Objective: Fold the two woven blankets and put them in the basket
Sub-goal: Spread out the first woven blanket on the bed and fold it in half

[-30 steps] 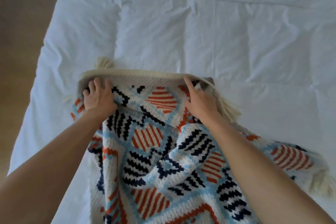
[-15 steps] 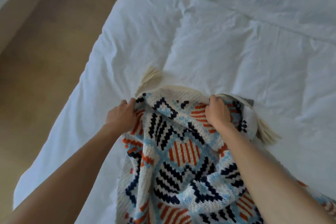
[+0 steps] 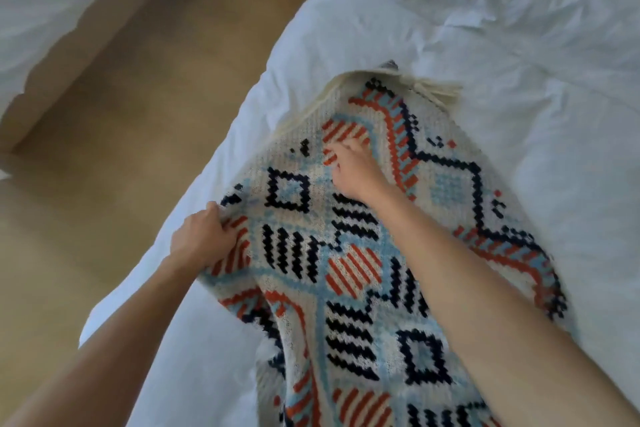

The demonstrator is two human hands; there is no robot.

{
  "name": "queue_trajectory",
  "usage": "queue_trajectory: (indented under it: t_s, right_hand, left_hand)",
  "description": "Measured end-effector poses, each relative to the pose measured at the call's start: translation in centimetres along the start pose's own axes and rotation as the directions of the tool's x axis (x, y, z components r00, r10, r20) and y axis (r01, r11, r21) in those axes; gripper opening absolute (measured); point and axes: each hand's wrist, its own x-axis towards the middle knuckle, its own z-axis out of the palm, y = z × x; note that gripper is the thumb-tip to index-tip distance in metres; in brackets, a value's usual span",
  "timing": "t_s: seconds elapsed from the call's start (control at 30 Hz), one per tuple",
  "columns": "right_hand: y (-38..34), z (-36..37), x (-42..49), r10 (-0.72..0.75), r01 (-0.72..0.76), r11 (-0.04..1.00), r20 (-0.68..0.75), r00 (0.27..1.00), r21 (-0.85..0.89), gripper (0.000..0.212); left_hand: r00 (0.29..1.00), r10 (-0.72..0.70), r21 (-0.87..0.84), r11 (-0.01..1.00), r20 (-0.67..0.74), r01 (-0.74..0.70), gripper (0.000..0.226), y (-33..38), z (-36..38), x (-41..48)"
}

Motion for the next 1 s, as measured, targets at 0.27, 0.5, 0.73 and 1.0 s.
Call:
queue_trajectory:
  t_s: [0.27, 0.5, 0.73, 1.0]
  right_hand:
    - [-2.2, 11.2, -14.6, -0.03, 0.034, 0.999, 0.104, 0.994, -0.035, 0.046]
    - [-3.9, 19.1, -22.2, 0.029, -0.022, 0.959, 0.02, 0.999, -0.282, 0.078]
    - [-2.9, 16.5, -22.7, 0.018, -0.026, 0.991, -0.062, 0.998, -0.131, 0.025]
    - [-4.4, 20.4, -28.2, -0.044, 0.079, 0.971, 0.157, 0.987, -0.224, 0.057]
  left_hand:
    - [0.959, 0.223, -0.159, 0.968, 0.173, -0.196, 0.071, -4.5, 2.6, -2.3]
    - [0.974, 0.228, -0.143, 0.964, 0.013, -0.224, 0.039, -4.0, 4.2, -4.8]
    - [0.962, -0.003, 0.12, 0.992, 0.275, -0.031, 0.041, -8.7, 2.7, -8.4]
    - [0.988, -0.034, 0.217, 0.976, 0.152, 0.0, 0.066, -15.6, 5.6, -13.1]
